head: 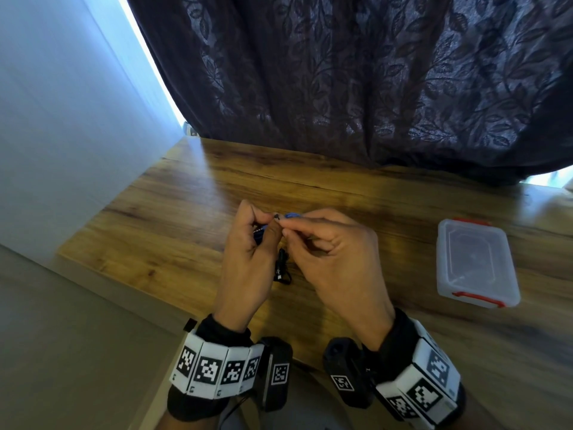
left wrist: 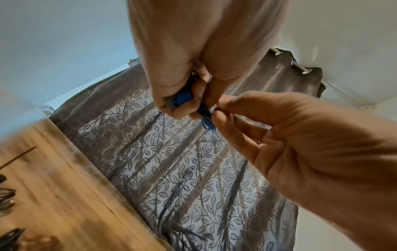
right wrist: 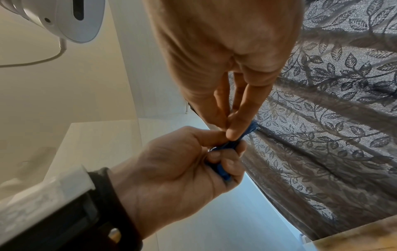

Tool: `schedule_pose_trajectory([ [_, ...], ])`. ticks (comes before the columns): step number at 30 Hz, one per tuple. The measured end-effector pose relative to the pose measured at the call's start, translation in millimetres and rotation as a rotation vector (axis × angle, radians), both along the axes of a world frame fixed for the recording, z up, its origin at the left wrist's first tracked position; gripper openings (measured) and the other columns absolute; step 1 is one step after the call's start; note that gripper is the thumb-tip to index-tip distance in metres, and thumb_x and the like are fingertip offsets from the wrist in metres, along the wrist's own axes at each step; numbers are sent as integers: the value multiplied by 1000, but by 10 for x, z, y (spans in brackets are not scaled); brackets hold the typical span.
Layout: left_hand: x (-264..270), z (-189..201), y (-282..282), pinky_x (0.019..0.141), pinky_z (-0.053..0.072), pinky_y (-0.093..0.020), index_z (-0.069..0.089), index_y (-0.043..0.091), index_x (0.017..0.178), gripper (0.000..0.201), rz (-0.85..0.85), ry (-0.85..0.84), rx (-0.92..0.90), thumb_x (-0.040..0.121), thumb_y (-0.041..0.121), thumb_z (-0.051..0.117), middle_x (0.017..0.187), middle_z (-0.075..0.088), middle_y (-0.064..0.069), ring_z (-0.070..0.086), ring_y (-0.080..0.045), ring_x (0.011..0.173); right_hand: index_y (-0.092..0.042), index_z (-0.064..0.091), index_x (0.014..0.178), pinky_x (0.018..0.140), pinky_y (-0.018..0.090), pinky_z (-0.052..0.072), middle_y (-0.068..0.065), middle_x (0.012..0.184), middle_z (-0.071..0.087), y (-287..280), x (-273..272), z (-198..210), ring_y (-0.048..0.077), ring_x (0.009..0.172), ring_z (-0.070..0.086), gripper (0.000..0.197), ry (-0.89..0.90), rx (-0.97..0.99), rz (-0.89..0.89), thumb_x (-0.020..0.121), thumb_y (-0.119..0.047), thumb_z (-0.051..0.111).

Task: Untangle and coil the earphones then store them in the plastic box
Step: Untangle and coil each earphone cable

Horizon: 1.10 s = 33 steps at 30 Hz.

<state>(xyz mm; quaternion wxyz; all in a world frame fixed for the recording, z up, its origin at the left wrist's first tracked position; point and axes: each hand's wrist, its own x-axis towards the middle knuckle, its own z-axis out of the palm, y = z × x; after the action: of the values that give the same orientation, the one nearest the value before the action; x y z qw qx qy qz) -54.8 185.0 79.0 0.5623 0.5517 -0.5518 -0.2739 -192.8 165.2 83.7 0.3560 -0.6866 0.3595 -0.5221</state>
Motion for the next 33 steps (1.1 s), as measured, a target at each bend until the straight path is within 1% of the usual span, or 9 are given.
schedule_pose_trajectory([
  [3,-1,3,-1,64,44,-40,51,27,86,12,5,-11,-5,97,24,53,81,59,-7,55,-16,72,-15,77,109,76,27,62,-5,105,71,10,-8,6,7,87,73,20,11,18,15,90,-12,73],
  [6,-2,3,-11,64,43,-37,51,28,85,15,9,-16,-5,98,21,54,79,59,-4,55,-15,71,-15,77,108,76,26,62,-5,105,71,10,-10,11,6,87,73,20,10,7,9,89,-12,73],
  [11,-1,5,-16,64,43,-39,51,22,87,10,13,-1,-2,97,23,53,79,58,-4,54,-15,71,-15,77,109,77,26,62,-4,106,71,18,-11,6,6,88,73,20,15,-1,8,89,-13,72],
  [15,-2,4,-24,66,45,-43,51,16,90,10,10,-4,-7,96,24,53,86,60,-13,55,-21,75,-14,77,108,76,28,62,-3,105,72,14,-2,2,8,88,73,19,1,4,-2,89,-12,73],
  [18,2,5,-23,66,46,-49,51,17,89,10,9,-22,-8,96,25,52,85,59,-17,54,-25,75,-14,78,108,76,29,62,-3,105,72,3,-3,2,9,88,73,19,-7,6,3,90,-12,73],
  [20,3,8,-18,65,45,-48,51,18,89,10,6,-22,-4,96,25,52,85,58,-17,53,-25,74,-13,77,108,77,30,62,-3,105,71,1,-6,3,9,89,73,19,-14,13,8,90,-11,73],
  [23,7,13,-18,65,43,-44,51,18,89,11,10,-9,4,96,27,52,82,57,-15,52,-22,73,-13,77,109,77,29,62,-3,106,71,7,-5,7,9,89,73,19,-16,11,13,90,-11,73],
  [31,-4,22,-13,64,41,-41,50,21,88,10,6,-16,7,95,28,52,78,55,-6,51,-19,72,-15,78,108,77,28,62,-4,105,71,-9,-6,31,8,88,72,18,24,17,-1,90,-13,73],
  [33,-2,21,-10,64,41,-41,50,22,88,10,6,-28,4,95,30,52,79,55,-6,51,-19,72,-15,78,107,77,28,62,-4,104,71,-12,-3,27,7,87,72,18,24,12,-8,90,-14,73],
])
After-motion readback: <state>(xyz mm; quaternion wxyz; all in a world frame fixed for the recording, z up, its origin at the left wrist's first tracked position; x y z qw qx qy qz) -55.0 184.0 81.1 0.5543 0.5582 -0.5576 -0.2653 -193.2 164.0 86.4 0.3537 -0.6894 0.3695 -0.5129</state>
